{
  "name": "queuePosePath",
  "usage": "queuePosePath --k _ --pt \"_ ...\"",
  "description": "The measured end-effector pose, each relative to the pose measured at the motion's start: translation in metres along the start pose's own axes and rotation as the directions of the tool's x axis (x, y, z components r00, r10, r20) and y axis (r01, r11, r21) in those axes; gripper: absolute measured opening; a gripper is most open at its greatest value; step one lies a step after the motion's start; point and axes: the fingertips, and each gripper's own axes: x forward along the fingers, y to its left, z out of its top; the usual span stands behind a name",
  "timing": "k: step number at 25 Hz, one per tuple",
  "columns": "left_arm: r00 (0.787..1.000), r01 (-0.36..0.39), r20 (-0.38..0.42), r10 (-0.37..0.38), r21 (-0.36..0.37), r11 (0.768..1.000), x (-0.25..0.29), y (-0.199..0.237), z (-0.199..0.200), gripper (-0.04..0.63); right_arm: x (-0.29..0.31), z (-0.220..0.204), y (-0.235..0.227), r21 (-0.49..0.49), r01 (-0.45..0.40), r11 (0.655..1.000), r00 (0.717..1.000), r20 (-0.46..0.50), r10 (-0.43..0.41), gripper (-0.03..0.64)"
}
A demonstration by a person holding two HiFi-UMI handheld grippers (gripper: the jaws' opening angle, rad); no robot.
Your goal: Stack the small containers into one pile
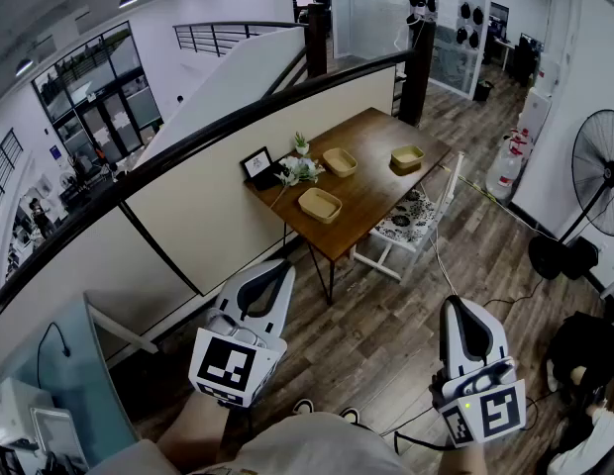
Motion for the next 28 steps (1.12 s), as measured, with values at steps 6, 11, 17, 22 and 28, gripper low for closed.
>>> queuePosePath --k 6,11,17,22,28 --pt "1.0 0.001 -0.011 -0.001 -0.006 1.0 0.012 -0.025 0.0 0.003 -0.01 -0.001 -0.023 0.015 -0.01 1.0 1.0 0.006 0.009 0.003" --pt "1.0 0.002 -0.021 -0.002 0.004 1.0 0.022 -0.046 0.001 0.003 -0.017 -0.013 -0.044 0.035 -0.014 0.999 1.0 -0.011 0.014 0.003" --pt "1.0 -0.002 -0.02 0.002 0.01 1.0 0.031 -0.067 0.007 0.003 -0.027 -0.022 -0.061 0.033 -0.031 0.999 0.999 -0.029 0.032 0.003" --pt "0.999 -0.016 -0.05 0.016 0.002 1.0 0.036 -0.081 -0.004 0.003 -0.037 -0.036 -0.074 0.047 -0.021 0.999 0.999 -0.048 0.023 0.003" --pt "0.996 -0.089 -0.017 0.087 -0.112 0.99 0.053 -0.064 0.0 0.21 -0.039 -0.045 -0.127 0.157 0.161 0.974 0.987 -0.029 -0.158 0.261"
